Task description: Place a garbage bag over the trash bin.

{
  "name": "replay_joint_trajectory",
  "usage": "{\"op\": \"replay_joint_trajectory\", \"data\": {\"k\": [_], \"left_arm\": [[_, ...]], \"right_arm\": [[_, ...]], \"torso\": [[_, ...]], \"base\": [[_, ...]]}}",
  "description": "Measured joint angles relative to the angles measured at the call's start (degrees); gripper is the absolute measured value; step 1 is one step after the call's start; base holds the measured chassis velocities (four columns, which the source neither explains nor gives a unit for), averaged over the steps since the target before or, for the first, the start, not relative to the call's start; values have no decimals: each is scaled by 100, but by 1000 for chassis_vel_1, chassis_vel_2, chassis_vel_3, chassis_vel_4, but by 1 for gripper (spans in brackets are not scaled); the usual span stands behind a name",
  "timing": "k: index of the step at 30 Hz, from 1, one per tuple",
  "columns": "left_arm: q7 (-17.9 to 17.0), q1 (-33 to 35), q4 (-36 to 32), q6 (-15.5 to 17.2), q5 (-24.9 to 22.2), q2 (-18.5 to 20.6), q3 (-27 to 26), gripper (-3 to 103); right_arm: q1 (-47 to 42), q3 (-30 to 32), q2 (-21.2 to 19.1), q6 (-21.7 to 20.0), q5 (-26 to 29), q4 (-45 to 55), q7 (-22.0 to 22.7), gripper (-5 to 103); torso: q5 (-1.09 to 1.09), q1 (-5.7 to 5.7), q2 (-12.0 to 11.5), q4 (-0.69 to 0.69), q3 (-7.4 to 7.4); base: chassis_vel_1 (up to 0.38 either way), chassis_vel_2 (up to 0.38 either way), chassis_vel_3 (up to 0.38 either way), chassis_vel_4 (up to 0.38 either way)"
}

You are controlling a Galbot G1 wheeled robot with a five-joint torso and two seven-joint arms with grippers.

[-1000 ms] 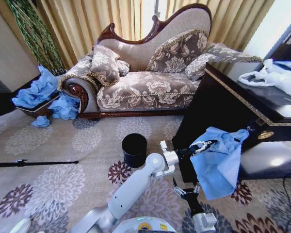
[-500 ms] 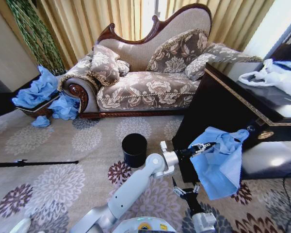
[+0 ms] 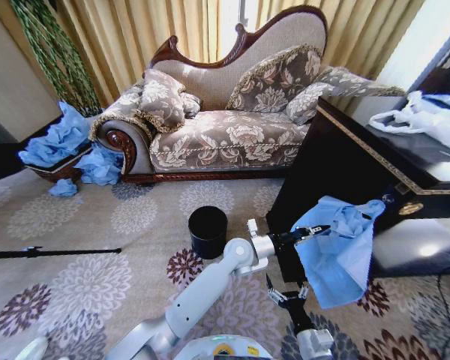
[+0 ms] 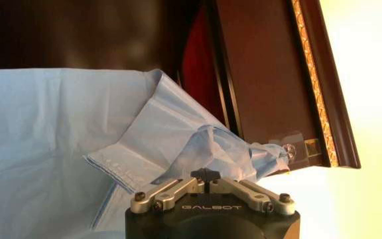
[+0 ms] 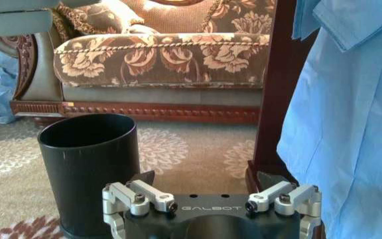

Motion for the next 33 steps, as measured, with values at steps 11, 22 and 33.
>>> {"op": "replay_joint_trajectory", "data": {"k": [11, 22, 33], "left_arm": [[-128, 74, -210, 23, 112, 347, -87, 0], [-151, -19, -470, 98, -21, 776, -184, 0], [75, 22, -178, 123, 25, 370, -17, 30]], "right_arm": [[3, -1, 13, 3, -2, -6, 1, 100], [15, -14, 17, 6, -5, -8, 1, 100], [-19, 15, 43, 54, -53, -38, -2, 100]], "torso": [[0, 0, 0, 0, 0], [-1, 1, 0, 1, 0], [1, 1, 0, 0, 0]], "base": [[0, 0, 0, 0], [0, 0, 0, 0], [0, 0, 0, 0]]}}
